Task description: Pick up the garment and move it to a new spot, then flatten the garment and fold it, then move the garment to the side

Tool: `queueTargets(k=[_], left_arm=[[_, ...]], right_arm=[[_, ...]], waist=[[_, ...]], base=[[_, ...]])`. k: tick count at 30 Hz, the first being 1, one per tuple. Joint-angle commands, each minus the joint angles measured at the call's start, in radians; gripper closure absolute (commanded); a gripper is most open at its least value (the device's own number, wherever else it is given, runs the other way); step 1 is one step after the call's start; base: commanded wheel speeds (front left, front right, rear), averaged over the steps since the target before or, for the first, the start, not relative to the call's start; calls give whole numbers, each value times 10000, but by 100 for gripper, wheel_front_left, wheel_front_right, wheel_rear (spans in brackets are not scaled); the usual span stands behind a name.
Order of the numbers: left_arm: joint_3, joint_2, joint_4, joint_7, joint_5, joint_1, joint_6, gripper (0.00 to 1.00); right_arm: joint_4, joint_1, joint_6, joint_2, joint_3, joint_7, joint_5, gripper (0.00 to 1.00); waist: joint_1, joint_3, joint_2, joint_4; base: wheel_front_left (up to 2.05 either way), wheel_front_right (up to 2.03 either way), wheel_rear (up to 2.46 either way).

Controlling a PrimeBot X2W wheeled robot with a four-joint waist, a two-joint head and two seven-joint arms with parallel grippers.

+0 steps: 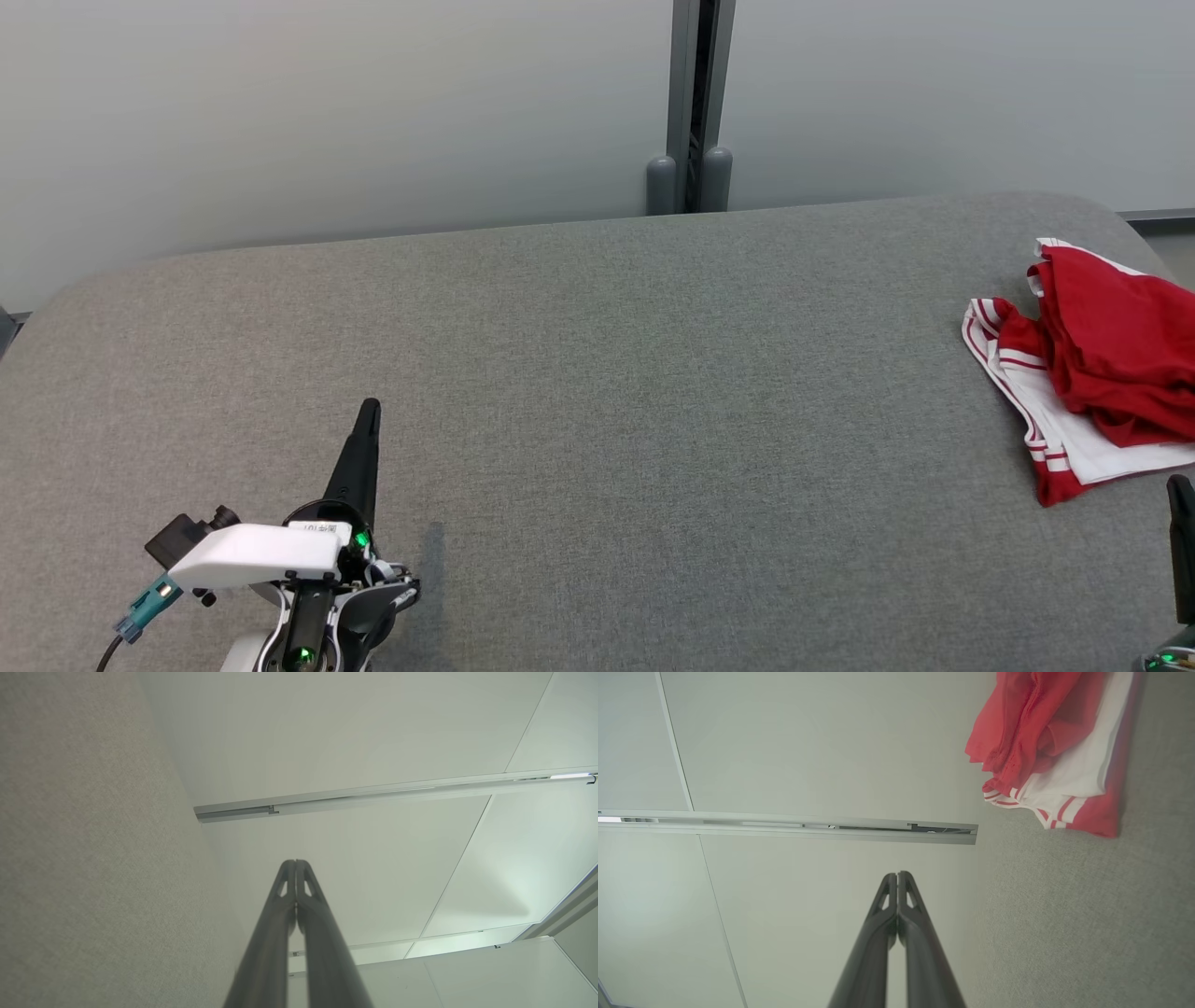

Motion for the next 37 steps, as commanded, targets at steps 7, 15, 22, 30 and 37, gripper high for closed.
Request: queueTargets(k=[7,15,22,30,37], left_arm=[[5,62,-2,30,-49,-93,-32,100],[7,61,-3,32,-48,-93,-32,100],[9,60,-4,33,-46,-92,-32,100],[10,59,-5,34,-45,-92,-32,100],[12,58,-4,35,-44,-92,-32,100]], right_arm=[[-53,47,4,-26,-32,33,45,100],[-53,47,2,-26,-32,33,45,100],[-53,47,4,-26,-32,33,45,100],[-53,47,2,-26,-32,33,45,100],[-53,47,4,-26,-33,32,44,100]], waist=[[0,0,-1,1],[0,0,-1,1],[0,0,-1,1],[0,0,-1,1],[0,0,-1,1]], base=[[0,0,0],[0,0,0],[0,0,0],[0,0,0],[0,0,0]])
